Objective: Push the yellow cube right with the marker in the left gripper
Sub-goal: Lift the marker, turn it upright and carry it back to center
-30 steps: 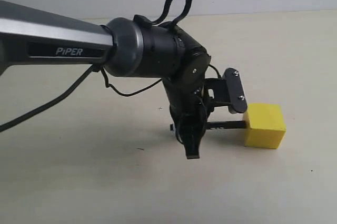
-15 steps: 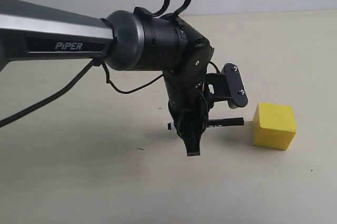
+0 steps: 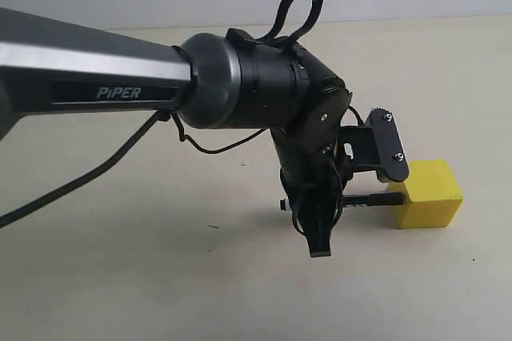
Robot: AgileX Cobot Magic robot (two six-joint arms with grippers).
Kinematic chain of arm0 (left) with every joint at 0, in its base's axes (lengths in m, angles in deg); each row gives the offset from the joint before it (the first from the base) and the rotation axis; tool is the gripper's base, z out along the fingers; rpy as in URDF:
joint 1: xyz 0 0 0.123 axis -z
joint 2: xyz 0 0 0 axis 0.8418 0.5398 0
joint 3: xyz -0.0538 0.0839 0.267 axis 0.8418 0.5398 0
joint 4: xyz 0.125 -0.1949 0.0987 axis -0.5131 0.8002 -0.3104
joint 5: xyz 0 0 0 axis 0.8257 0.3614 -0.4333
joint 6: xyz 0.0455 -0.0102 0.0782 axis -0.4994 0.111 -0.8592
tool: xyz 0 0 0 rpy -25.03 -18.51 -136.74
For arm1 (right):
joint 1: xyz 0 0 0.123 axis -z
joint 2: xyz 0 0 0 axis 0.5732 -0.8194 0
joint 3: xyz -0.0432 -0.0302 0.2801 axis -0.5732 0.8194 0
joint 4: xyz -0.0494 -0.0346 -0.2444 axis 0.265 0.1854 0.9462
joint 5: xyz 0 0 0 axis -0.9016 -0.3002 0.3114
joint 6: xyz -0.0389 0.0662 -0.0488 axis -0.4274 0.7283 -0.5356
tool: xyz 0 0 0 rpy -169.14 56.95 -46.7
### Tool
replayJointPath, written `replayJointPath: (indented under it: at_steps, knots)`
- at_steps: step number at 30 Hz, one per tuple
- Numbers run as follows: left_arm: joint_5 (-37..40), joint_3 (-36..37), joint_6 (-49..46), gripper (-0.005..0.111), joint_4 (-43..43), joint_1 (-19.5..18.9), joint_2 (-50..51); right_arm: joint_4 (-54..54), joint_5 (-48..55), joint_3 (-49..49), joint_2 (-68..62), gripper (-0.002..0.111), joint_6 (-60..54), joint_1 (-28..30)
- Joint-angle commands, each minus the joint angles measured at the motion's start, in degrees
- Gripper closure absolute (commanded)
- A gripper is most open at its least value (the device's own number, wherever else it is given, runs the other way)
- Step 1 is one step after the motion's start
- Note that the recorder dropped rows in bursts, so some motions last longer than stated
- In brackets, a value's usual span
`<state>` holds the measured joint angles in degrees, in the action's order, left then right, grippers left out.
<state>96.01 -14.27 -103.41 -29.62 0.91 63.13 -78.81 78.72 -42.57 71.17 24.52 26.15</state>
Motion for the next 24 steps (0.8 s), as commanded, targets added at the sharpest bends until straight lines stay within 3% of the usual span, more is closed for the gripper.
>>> replayJointPath:
  at_steps: [1,3,5,11,20,24]
  knots:
    - [1.24,-0.36,4.56,0.107,-0.81,-2.41,-0.56,0.15,-0.23,0.25,0.38,0.108,-0.21,-0.04]
    - [1.24,-0.36,9.67,0.107,-1.5,-4.27,-1.11,0.15,-0.23,0.25,0.38,0.108,-0.21,-0.04]
    - [1.13,-0.36,22.18,0.107,-1.5,-7.35,-2.47,0.15,-0.23,0.25,0.38,0.108,-0.21,-0.04]
    - [4.7,-0.36,54.2,0.107,-1.5,-11.82,-4.05,0.15,-0.23,0.25,0.38,0.108,-0.21,-0.04]
    - [8.97,-0.36,78.89,0.107,-1.16,-13.0,-2.19,0.15,-0.23,0.25,0.38,0.108,-0.21,-0.04]
    - [8.97,-0.36,80.69,0.107,0.63,-13.0,-1.2,0.15,-0.23,0.25,0.38,0.108,-0.21,-0.04]
